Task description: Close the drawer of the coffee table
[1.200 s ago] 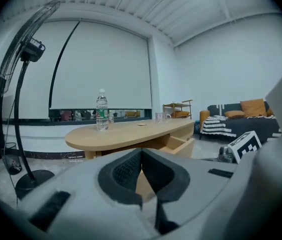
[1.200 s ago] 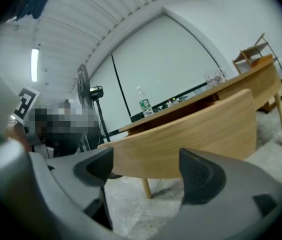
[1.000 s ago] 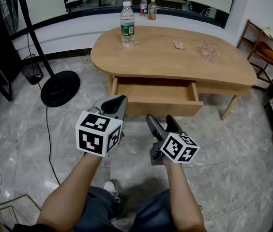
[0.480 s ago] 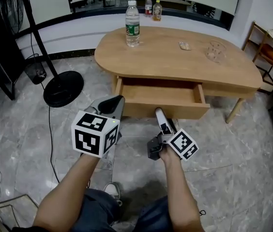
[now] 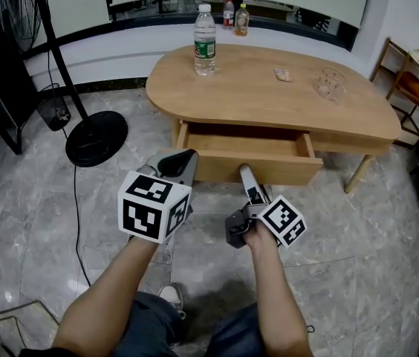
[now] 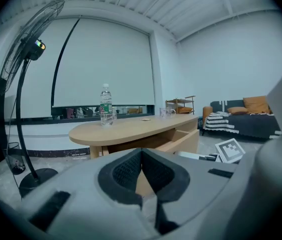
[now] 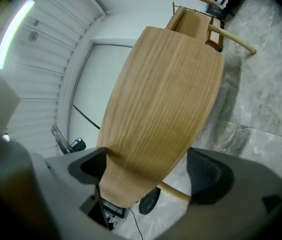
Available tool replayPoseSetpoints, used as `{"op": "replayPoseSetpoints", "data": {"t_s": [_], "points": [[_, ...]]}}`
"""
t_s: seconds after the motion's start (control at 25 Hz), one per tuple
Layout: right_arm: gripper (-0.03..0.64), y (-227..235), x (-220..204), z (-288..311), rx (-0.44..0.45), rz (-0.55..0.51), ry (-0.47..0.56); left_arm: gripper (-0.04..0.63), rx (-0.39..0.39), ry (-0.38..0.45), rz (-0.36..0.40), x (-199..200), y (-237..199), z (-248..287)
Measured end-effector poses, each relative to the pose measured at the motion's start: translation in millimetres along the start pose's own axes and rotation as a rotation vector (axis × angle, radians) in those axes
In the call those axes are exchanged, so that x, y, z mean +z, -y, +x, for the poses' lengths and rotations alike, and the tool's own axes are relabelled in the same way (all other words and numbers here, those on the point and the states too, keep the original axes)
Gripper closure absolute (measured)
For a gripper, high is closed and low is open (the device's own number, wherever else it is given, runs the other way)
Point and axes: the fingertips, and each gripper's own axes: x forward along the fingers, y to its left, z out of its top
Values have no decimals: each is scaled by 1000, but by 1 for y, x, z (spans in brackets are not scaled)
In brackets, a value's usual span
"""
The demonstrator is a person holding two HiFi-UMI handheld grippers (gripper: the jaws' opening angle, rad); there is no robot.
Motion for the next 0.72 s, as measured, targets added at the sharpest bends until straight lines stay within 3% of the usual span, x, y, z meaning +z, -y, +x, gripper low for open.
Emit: {"op": "replayPoseSetpoints", "data": {"t_s": [0.72], "points": [[127,8,16,40,14,-3,43,594,-60,-29,-1,-14,-4,38]]}}
